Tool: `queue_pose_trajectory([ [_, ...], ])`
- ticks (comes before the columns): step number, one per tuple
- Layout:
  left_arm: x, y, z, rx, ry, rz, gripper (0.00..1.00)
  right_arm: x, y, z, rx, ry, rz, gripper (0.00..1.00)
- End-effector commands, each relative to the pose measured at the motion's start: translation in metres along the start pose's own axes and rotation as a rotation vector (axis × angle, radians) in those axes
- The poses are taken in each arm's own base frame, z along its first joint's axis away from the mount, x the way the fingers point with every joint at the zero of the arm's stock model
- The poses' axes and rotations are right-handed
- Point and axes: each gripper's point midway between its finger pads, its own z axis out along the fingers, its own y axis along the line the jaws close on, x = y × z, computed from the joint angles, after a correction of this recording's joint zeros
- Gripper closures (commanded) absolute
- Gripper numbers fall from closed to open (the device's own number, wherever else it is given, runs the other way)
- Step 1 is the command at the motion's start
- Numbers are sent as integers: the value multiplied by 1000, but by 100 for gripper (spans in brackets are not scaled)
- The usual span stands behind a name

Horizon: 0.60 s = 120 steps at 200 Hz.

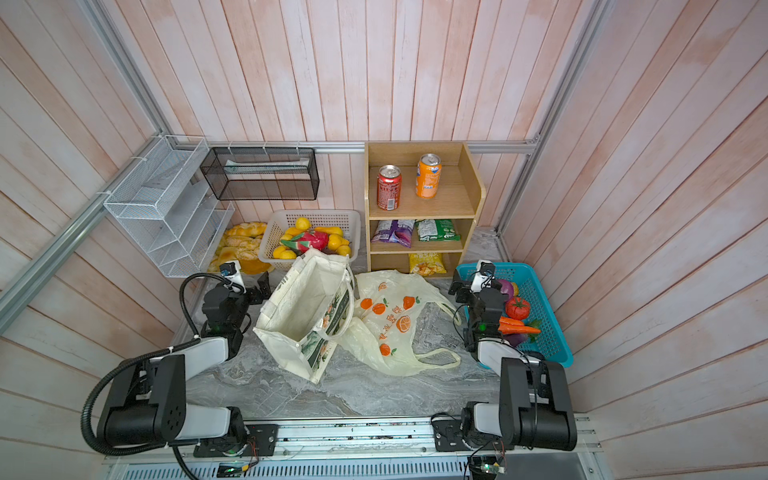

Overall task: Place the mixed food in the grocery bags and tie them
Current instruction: 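Grasp the tote's near rim with the left gripper while the right reaches over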

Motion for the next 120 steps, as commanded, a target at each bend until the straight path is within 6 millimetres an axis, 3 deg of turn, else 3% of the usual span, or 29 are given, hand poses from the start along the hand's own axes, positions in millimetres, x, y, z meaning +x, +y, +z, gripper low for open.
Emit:
queue_pose_trajectory([
  [1, -5, 13, -5, -81, 30, -104, 0, 5, -7, -9, 42, 41, 145, 2],
  [19, -16, 20, -8, -133, 53, -184, 0, -8, -12, -20, 68, 22, 320, 2],
  [39, -25, 9, -12, -87, 101, -247, 0, -16, -30, -39, 131, -17, 623, 2],
  [65, -45, -14, -21, 14, 166, -297, 0, -40, -4, -44, -47, 7, 623, 5],
  [91, -104, -52, -29, 154, 157, -211, 0, -54, 31, -47, -214, 126, 573, 17],
  [107, -129, -68, -30, 169, 201, -138, 0, -55, 59, -51, -311, 226, 564, 23],
  [120, -135, -76, -29, 173, 262, -117, 0, -55, 91, -57, -372, 301, 525, 24],
])
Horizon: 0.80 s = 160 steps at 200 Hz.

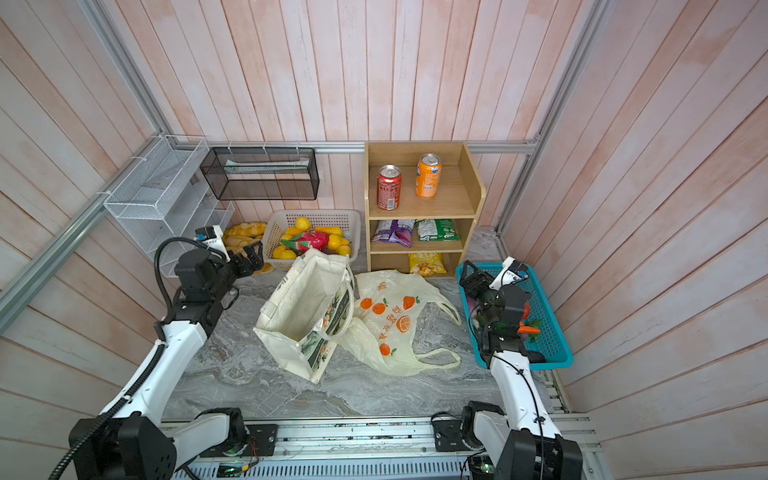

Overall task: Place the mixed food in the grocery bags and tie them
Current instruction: 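Grasp the tote's near rim with the left gripper while the right reaches over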

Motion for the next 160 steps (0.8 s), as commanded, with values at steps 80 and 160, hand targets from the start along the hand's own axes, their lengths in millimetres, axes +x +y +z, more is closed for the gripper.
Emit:
queue_pose_trajectory([
  [80, 63, -49, -35, 50, 382, 119, 0, 184, 245, -46, -336, 642, -234, 19],
  [160, 99, -63, -26, 118, 488, 157, 0, 258, 278, -29, -290, 793, -342, 19],
])
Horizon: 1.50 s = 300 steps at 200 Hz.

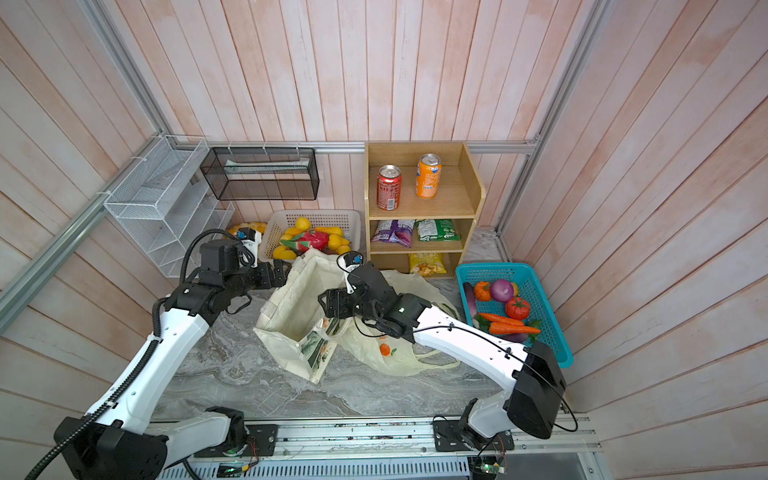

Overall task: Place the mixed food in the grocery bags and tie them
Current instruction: 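Grasp the tote's near rim with the left gripper while the right reaches over, then hold the tote rim with the left gripper while the right grasps the red can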

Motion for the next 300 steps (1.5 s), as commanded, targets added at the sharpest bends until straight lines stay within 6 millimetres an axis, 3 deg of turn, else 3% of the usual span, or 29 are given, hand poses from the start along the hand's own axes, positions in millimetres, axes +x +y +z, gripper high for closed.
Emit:
queue_pose_trajectory([
  [1, 14, -10, 8, 36, 50, 34, 0, -1, -7, 7, 60, 20, 4, 20],
  [24, 24, -20, 17, 70, 83, 47, 0, -1, -11, 13, 79, 34, -19, 28],
  [36, 31, -24, 23, 83, 105, 55, 0, -1, -13, 15, 77, 47, -24, 37],
  [48, 36, -29, 28, 107, 124, 58, 8, -2, -16, 16, 74, 54, -27, 49],
  [57, 40, -34, 30, 134, 140, 57, 20, -3, -20, 15, 73, 57, -26, 60],
  [82, 41, -49, 31, 207, 149, 23, 78, -12, -36, 8, 77, 51, -18, 89],
  [90, 41, -53, 31, 220, 144, 9, 91, -17, -44, 4, 84, 42, -10, 94],
  [100, 40, -58, 29, 231, 134, -10, 100, -24, -52, -1, 92, 28, -7, 97],
  [117, 39, -66, 27, 245, 109, -37, 100, -33, -64, -7, 98, 17, 3, 97],
  [130, 40, -70, 26, 255, 99, -53, 100, -34, -70, -8, 93, 26, 7, 91],
  [153, 49, -73, 29, 239, 104, -63, 100, -34, -74, -11, 100, 37, -1, 59],
  [164, 54, -73, 31, 224, 110, -68, 100, -37, -74, -16, 98, 30, -6, 49],
  [192, 61, -69, 31, 198, 104, -98, 100, -61, -70, -42, 93, -34, -20, 39],
  [222, 59, -67, 24, 189, 68, -124, 100, -107, -76, -86, 139, -164, -40, 33],
  [265, 64, -63, 26, 175, 68, -131, 100, -195, -93, -153, 247, -438, -89, 15],
  [300, 67, -65, 29, 183, 80, -126, 100, -257, -83, -176, 277, -605, -230, 12],
])
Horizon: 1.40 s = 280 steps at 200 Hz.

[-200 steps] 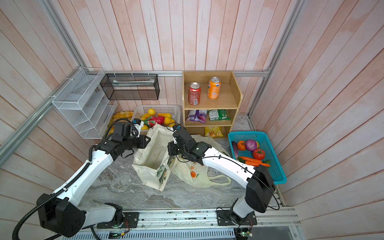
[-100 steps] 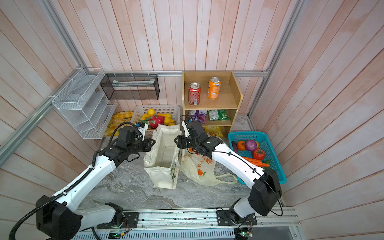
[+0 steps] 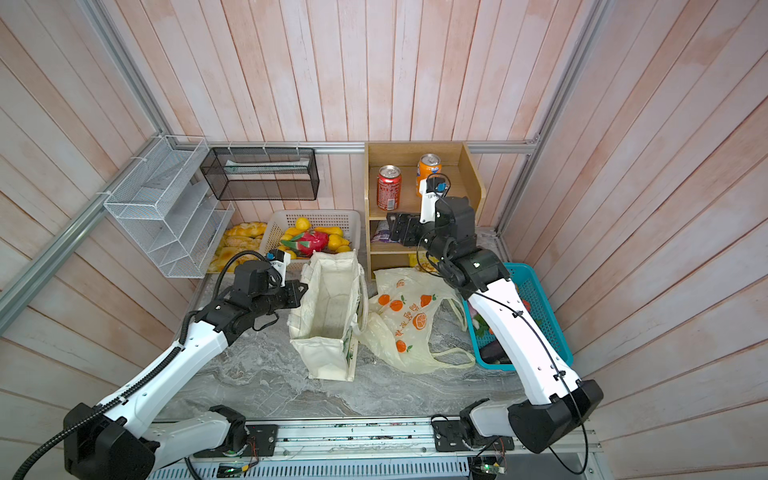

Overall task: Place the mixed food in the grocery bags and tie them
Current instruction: 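Hold the tote rim with the left gripper while the right grasps the red can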

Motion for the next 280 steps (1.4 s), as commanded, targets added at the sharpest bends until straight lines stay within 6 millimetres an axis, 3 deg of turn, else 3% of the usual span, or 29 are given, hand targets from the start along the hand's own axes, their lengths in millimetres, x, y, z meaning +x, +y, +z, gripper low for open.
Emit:
queue_pose_trajectory([
  [1, 5, 3, 4, -10, 4, -3, 100, -38, 1, 11, 20, -113, -125, 12],
  [29, 3, 0, 5, 1, 9, 13, 100, -61, 6, 34, 30, -157, -200, 11],
  [64, 2, -1, 9, 0, 25, 25, 100, -63, 0, 75, 71, -116, -222, 11],
  [106, 4, -2, 14, 12, 41, 28, 100, -50, -7, 109, 86, -75, -237, 11],
  [180, -1, -5, 17, 21, 43, 38, 100, -24, -17, 147, 97, -9, -258, 15],
  [200, -1, -5, 17, 20, 42, 40, 100, -16, -17, 155, 88, 16, -257, 24],
  [226, -1, -5, 15, 18, 40, 44, 100, -11, -14, 158, 65, 37, -248, 47],
  [257, -3, -6, 13, 17, 36, 48, 100, -20, -8, 148, 46, 17, -245, 81],
  [280, -5, -7, 12, 16, 32, 55, 100, -34, -3, 134, 40, -14, -245, 95],
])
